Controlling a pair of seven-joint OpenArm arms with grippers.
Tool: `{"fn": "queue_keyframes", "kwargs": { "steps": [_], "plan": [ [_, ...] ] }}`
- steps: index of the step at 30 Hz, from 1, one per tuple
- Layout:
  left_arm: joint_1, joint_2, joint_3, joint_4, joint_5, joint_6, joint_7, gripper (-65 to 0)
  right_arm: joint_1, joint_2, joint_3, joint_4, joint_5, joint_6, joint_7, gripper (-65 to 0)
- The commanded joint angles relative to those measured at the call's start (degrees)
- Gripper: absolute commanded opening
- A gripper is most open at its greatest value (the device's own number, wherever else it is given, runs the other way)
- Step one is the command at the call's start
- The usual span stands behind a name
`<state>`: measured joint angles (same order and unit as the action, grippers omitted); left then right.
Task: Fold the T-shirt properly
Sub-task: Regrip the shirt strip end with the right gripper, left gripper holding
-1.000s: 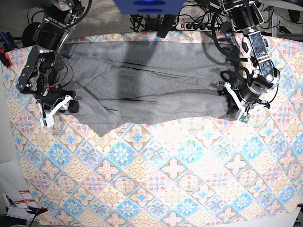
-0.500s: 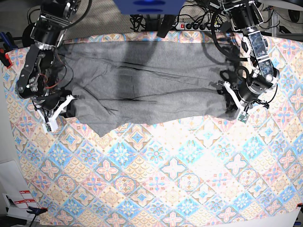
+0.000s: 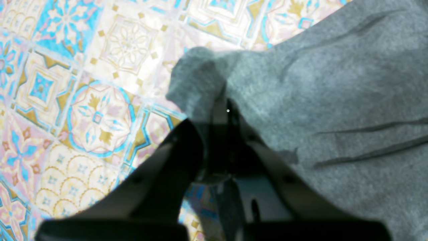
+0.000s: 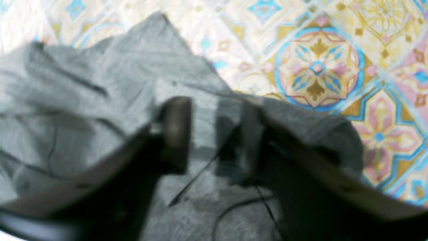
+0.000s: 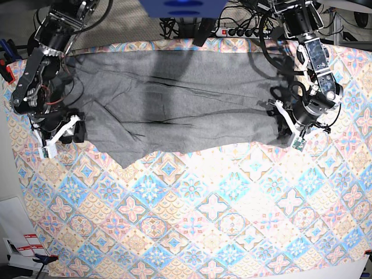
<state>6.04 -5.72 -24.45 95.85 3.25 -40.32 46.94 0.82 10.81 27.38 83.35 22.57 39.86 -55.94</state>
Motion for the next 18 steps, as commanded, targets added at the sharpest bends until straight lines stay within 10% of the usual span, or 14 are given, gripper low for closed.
{"fn": "queue_keyframes", "kwargs": {
  "steps": [1, 5, 18],
  "plan": [
    [-0.5, -0.6, 0.0, 1.2, -0.5, 0.3, -1.0, -65.0, 1.4, 0.9, 1.0, -1.3, 0.4, 0.1, 0.9, -34.7],
    [-0.5, -0.6, 0.0, 1.2, -0.5, 0.3, -1.0, -65.0, 4.8, 0.9, 2.2, -8.4, -4.3, 0.1, 1.1, -25.6],
    [-0.5, -0.7, 0.0, 1.3, -0.5, 0.3, -1.0, -65.0, 7.4, 0.9, 1.8, -20.6, -6.1, 0.1, 6.1, -26.8]
  ]
}}
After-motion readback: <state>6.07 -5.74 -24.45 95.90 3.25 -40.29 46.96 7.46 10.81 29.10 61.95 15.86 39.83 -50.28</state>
